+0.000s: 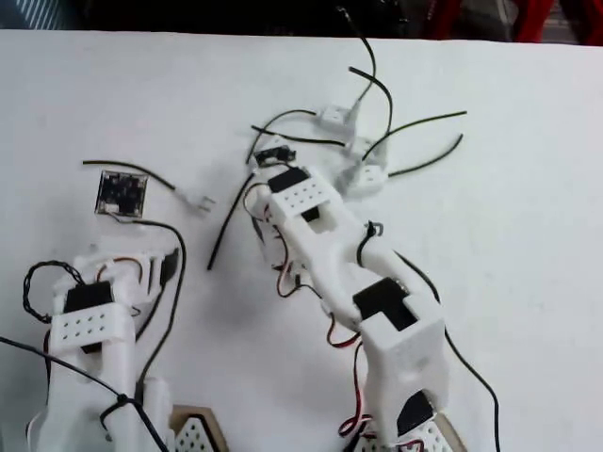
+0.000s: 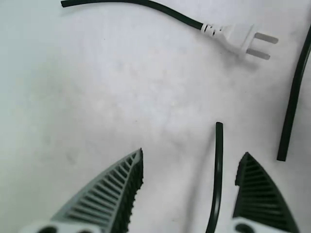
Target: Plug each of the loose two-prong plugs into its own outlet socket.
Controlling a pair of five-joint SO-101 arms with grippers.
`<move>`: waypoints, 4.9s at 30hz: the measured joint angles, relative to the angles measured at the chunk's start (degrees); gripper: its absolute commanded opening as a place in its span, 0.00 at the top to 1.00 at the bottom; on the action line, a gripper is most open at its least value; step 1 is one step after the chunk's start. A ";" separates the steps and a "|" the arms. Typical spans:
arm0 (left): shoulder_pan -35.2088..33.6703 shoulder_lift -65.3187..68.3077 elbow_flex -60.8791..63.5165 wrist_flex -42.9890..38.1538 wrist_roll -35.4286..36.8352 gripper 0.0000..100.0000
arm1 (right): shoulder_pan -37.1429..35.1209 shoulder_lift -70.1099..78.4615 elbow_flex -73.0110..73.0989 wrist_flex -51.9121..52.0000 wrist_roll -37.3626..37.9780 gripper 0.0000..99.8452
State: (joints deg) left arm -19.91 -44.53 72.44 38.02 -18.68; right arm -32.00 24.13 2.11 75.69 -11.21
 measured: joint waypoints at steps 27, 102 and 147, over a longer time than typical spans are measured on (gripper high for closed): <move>0.00 0.00 0.00 0.00 0.00 0.70 | 0.00 -6.68 -0.44 9.32 5.19 0.98; 32.44 -12.84 -16.18 9.14 13.10 0.69 | -7.65 -84.75 73.05 -53.45 5.01 0.98; 24.53 49.76 -53.01 0.97 -3.69 0.69 | 17.41 -84.66 73.05 -68.40 -8.18 0.98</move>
State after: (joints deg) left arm 4.62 5.23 19.43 38.99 -22.37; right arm -14.59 -60.53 75.16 7.30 -19.38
